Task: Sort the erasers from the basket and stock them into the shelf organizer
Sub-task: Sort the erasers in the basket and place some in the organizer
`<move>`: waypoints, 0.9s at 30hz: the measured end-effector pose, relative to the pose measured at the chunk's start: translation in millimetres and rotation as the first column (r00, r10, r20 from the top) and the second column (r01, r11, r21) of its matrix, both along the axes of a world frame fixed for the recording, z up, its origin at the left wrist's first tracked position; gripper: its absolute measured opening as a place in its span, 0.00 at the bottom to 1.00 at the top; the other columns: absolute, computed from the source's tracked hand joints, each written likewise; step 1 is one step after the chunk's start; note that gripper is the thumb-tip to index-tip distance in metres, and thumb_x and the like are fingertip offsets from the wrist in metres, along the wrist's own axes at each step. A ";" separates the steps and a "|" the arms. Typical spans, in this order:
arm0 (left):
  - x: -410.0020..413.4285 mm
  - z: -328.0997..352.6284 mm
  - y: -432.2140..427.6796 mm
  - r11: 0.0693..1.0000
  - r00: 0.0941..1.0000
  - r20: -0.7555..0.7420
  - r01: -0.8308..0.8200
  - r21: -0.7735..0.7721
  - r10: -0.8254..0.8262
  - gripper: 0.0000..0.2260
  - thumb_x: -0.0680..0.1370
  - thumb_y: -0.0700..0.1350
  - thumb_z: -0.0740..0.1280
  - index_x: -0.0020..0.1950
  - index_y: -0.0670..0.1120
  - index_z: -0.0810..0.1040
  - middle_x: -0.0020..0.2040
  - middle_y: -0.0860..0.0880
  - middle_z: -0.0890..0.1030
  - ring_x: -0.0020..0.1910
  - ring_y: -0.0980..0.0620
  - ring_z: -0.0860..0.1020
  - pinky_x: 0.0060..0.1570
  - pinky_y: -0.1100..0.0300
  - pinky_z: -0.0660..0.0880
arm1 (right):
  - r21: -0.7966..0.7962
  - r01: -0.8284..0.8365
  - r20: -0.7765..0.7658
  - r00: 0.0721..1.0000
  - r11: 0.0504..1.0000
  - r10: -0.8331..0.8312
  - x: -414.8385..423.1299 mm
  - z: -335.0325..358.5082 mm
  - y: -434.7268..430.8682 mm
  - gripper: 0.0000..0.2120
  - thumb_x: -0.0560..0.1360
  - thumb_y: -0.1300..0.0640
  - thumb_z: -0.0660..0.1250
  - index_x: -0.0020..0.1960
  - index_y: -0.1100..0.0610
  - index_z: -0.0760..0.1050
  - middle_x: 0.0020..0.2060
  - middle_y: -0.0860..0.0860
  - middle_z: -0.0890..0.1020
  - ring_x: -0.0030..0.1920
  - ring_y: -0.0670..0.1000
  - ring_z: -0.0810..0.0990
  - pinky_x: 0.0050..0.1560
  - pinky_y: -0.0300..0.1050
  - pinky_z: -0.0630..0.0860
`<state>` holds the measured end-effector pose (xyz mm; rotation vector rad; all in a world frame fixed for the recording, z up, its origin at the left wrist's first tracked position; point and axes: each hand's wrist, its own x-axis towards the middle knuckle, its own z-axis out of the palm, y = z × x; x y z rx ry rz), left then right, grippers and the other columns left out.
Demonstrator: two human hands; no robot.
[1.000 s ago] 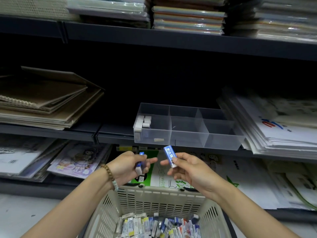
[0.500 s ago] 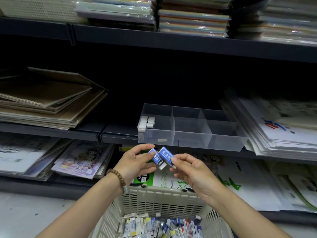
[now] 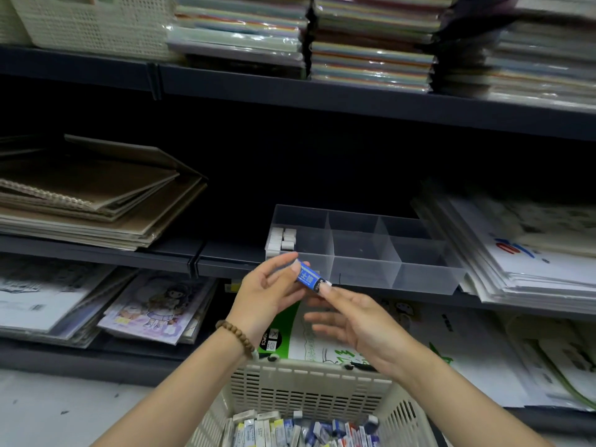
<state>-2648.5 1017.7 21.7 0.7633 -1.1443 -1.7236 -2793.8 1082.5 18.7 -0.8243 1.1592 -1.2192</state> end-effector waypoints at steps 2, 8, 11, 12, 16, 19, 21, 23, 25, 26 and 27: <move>2.7 6.1 -6.5 0.998 0.999 0.025 -0.027 -0.049 0.028 0.10 0.76 0.44 0.65 0.56 0.44 0.78 0.48 0.48 0.85 0.49 0.53 0.83 0.43 0.66 0.78 | -0.068 0.021 -0.033 0.999 0.997 -0.023 3.6 12.5 -8.4 0.19 0.67 0.47 0.69 0.54 0.55 0.81 0.49 0.51 0.85 0.47 0.50 0.84 0.43 0.36 0.79; 20.7 22.8 -33.9 0.950 0.966 0.187 -0.122 -0.287 0.180 0.11 0.76 0.47 0.66 0.57 0.49 0.79 0.52 0.53 0.83 0.52 0.59 0.80 0.52 0.64 0.76 | -0.263 0.002 -0.332 0.939 0.965 -0.093 1.4 56.9 -49.9 0.10 0.77 0.58 0.65 0.56 0.58 0.79 0.45 0.53 0.85 0.42 0.46 0.84 0.42 0.34 0.79; 29.1 21.0 -46.1 0.925 0.935 0.269 -0.127 -0.358 0.232 0.14 0.77 0.48 0.64 0.62 0.52 0.74 0.58 0.57 0.78 0.55 0.65 0.75 0.52 0.72 0.72 | -0.263 -0.124 -0.591 0.804 0.957 -0.058 -8.1 83.6 -72.1 0.12 0.78 0.60 0.63 0.58 0.64 0.77 0.44 0.57 0.81 0.38 0.47 0.81 0.41 0.34 0.79; 30.6 17.3 -49.5 0.924 0.916 0.327 -0.104 -0.369 0.234 0.17 0.78 0.49 0.64 0.66 0.50 0.72 0.60 0.57 0.75 0.57 0.64 0.73 0.51 0.75 0.70 | -0.226 -0.168 -0.662 0.749 0.959 -0.024 -11.9 90.2 -78.6 0.13 0.79 0.60 0.62 0.59 0.66 0.75 0.43 0.58 0.80 0.38 0.48 0.80 0.41 0.34 0.79; 27.2 -4.9 -55.1 0.957 0.877 0.465 0.019 -0.288 0.122 0.24 0.79 0.49 0.62 0.73 0.44 0.63 0.69 0.50 0.69 0.68 0.55 0.68 0.61 0.66 0.64 | -0.018 -0.310 -0.797 0.578 0.951 0.174 -20.9 100.0 -96.3 0.15 0.80 0.58 0.60 0.60 0.67 0.74 0.42 0.55 0.78 0.38 0.46 0.77 0.38 0.31 0.77; 22.3 -14.5 -54.6 0.963 0.901 0.431 0.066 -0.260 0.054 0.25 0.79 0.47 0.62 0.74 0.45 0.60 0.72 0.49 0.67 0.69 0.56 0.67 0.62 0.69 0.64 | 0.086 -0.329 -0.828 0.501 0.941 0.251 -21.2 95.3 -107.0 0.15 0.80 0.56 0.59 0.61 0.65 0.74 0.39 0.51 0.76 0.37 0.45 0.75 0.36 0.31 0.76; 21.8 -18.9 -55.0 0.953 0.898 0.438 0.096 -0.288 0.042 0.26 0.79 0.48 0.63 0.75 0.50 0.58 0.73 0.51 0.66 0.70 0.57 0.66 0.65 0.67 0.64 | 0.113 -0.338 -0.849 0.455 0.934 0.268 -21.3 90.1 -113.2 0.15 0.80 0.56 0.59 0.61 0.64 0.74 0.39 0.50 0.76 0.36 0.44 0.75 0.34 0.30 0.75; 21.9 -22.4 -55.5 0.943 0.892 0.450 0.108 -0.313 0.047 0.28 0.78 0.49 0.63 0.76 0.53 0.57 0.73 0.52 0.64 0.71 0.56 0.64 0.70 0.60 0.62 | 0.132 -0.343 -0.852 0.440 0.930 0.283 -21.6 84.5 -118.2 0.16 0.81 0.55 0.58 0.61 0.64 0.74 0.39 0.49 0.76 0.37 0.44 0.75 0.34 0.30 0.75; 22.5 -24.9 -56.1 0.941 0.886 0.461 0.111 -0.321 0.052 0.29 0.78 0.50 0.64 0.76 0.54 0.56 0.74 0.53 0.64 0.71 0.56 0.64 0.71 0.57 0.62 | 0.151 -0.335 -0.837 0.456 0.930 0.301 -21.9 80.1 -122.9 0.16 0.81 0.55 0.57 0.61 0.64 0.74 0.39 0.49 0.75 0.37 0.44 0.75 0.34 0.30 0.74; 22.7 -25.6 -56.3 0.940 0.884 0.465 0.116 -0.322 0.051 0.29 0.78 0.49 0.64 0.76 0.54 0.56 0.73 0.54 0.65 0.71 0.56 0.64 0.71 0.56 0.62 | 0.162 -0.328 -0.827 0.469 0.931 0.309 -22.2 78.6 -125.0 0.16 0.81 0.55 0.57 0.62 0.64 0.73 0.39 0.50 0.75 0.37 0.44 0.74 0.33 0.30 0.74; 22.9 -26.3 -56.4 0.939 0.880 0.471 0.119 -0.322 0.050 0.29 0.78 0.49 0.64 0.76 0.54 0.56 0.73 0.54 0.65 0.71 0.56 0.65 0.71 0.56 0.62 | 0.172 -0.321 -0.815 0.485 0.931 0.318 -22.7 77.2 -126.9 0.16 0.81 0.56 0.56 0.62 0.65 0.73 0.38 0.50 0.75 0.36 0.44 0.74 0.33 0.30 0.74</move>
